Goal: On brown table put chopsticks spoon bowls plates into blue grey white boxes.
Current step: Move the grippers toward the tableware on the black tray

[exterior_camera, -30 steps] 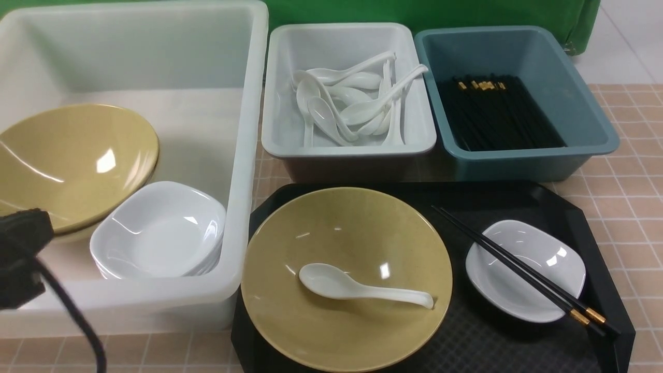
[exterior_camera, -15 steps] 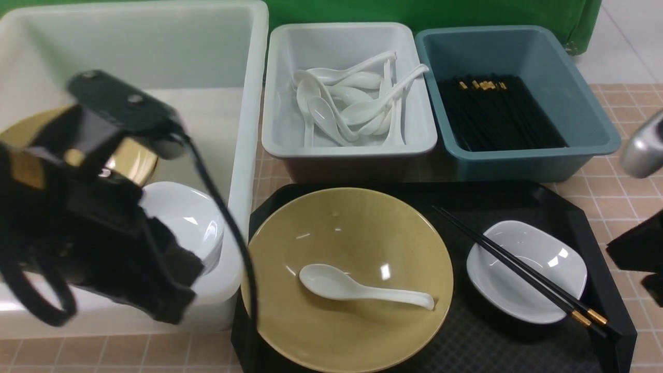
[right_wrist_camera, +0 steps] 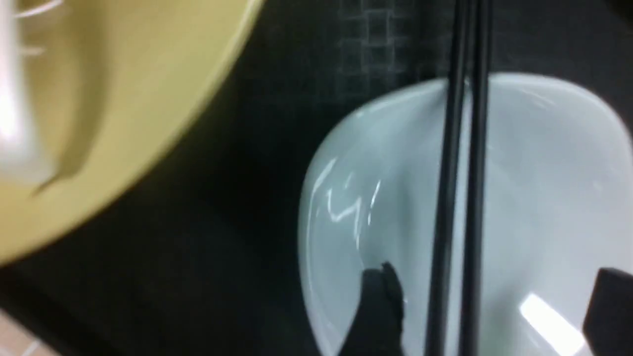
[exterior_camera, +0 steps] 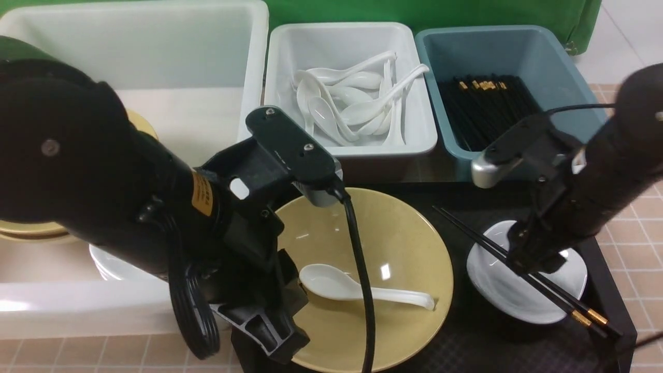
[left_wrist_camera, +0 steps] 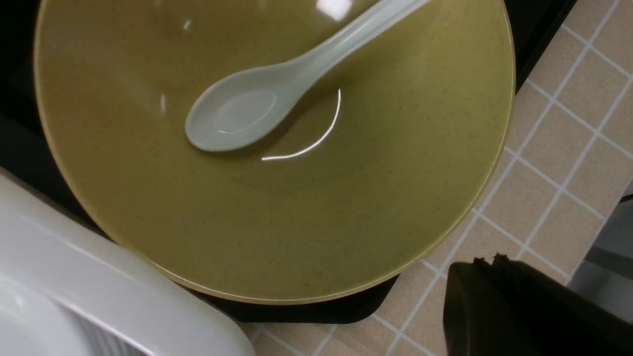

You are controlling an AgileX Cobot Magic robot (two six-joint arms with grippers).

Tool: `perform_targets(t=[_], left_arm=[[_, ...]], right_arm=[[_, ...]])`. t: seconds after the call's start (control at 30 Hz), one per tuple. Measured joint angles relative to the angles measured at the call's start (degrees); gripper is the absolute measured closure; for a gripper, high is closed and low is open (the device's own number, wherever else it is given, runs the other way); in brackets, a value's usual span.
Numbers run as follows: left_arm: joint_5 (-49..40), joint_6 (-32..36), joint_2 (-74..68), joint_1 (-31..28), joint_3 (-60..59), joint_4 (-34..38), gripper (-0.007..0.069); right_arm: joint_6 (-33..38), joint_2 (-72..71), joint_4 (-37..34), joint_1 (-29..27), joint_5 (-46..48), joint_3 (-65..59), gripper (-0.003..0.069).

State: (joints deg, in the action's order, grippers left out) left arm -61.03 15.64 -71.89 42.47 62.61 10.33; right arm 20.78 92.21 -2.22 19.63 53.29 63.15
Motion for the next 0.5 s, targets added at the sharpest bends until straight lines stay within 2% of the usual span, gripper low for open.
perform_targets(t=[0.1,0.23,0.37,0.5], left_arm=[[-0.21,0.00,0.00,0.00,0.00,0.00,0.0635],[-0.38,0.00,0.00,0.00,0.00,0.00,0.0635],[-0.38,0.00,0.00,0.00,0.00,0.00,0.0635],[-0.38,0.00,0.00,0.00,0.00,0.00,0.0635]], right_arm=[[-0.06,3.66,0.00,0.00,0.07,0.69,0.0097],[-0.06,6.70,0.06,0.00,0.06,0.71,0.0144],[-0.18,7.86,0.10,0.00,-0.04,0.77,0.0260],[-1.05,7.85,0.29,0.00,0.23,0.83,0.0432]])
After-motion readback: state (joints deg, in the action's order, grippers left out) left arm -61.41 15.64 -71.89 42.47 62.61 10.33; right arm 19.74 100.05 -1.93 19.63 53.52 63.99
